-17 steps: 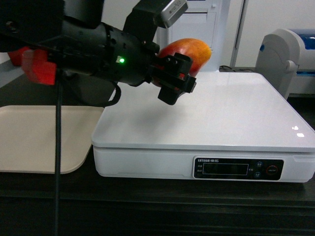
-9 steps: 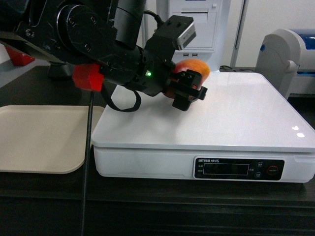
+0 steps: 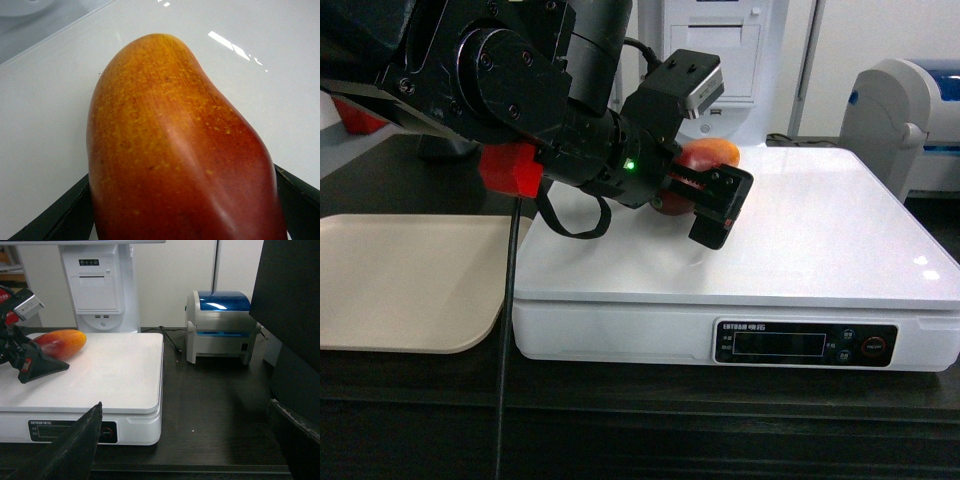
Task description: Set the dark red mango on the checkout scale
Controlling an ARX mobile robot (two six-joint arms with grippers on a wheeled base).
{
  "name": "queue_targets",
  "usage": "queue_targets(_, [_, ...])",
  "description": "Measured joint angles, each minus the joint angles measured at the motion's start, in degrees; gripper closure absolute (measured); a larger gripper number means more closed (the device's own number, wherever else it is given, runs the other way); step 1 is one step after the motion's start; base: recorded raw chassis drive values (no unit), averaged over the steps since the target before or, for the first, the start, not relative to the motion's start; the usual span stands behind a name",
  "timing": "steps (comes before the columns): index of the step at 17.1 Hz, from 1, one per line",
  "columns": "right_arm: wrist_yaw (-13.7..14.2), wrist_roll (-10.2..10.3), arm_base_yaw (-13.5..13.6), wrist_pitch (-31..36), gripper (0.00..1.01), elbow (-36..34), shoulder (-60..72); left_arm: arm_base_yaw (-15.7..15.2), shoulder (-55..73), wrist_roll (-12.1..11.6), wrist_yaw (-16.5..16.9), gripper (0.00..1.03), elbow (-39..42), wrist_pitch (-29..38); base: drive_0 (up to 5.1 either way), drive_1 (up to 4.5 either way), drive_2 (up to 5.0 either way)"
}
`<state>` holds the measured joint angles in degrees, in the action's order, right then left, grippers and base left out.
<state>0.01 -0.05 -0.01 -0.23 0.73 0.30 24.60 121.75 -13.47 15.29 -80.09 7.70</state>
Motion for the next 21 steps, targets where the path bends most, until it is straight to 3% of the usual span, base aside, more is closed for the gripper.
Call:
queue_targets(7, [0.02, 0.0, 0.0, 0.0, 0.03, 0.0, 0.0, -1.51, -11.23, 2.64, 0.22, 0.05, 3.04, 5.05, 0.0, 0.0, 0.0])
queue_targets(12, [0.0, 0.0, 0.0, 0.0, 0.03, 0.0, 0.0, -8.07, -32.26, 2.49, -3.23, 0.05, 20.02, 12.26, 0.0, 0.0, 0.0])
queue_targets(13, [0.0, 0.0, 0.0, 0.0, 0.03, 0.0, 0.0, -8.37, -36.44, 3.89, -9.57, 0.1, 24.09, 17.53, 0.0, 0.0, 0.0])
queue_targets(14, [0.0, 0.0, 0.0, 0.0, 0.03, 0.0, 0.0, -9.88, -43.54, 7.76, -20.52, 0.23, 30.53, 22.36, 0.0, 0.0, 0.0])
queue_targets(15, [0.02, 0.0, 0.0, 0.0, 0.03, 0.0, 0.0, -11.02, -48.06, 9.6, -25.51, 0.32, 35.19, 24.72, 0.0, 0.0, 0.0])
queue_targets(17, [0.0, 0.0, 0.0, 0.07, 0.03, 0.0, 0.0, -14.03, -53.96, 12.17, -26.82, 0.55, 45.75, 28.52, 0.0, 0.0, 0.0])
queue_targets(19, [0.0, 0.0, 0.0, 0.04, 0.03, 0.0, 0.0, -14.82, -55.36, 12.66, -25.27, 0.7, 51.67, 29.46, 0.0, 0.0, 0.0])
queue_targets(21, [0.0, 0.0, 0.0, 0.02, 0.03, 0.0, 0.0, -16.5, -59.95, 13.09, -23.1, 0.93, 58.18, 31.45, 0.0, 0.0, 0.0])
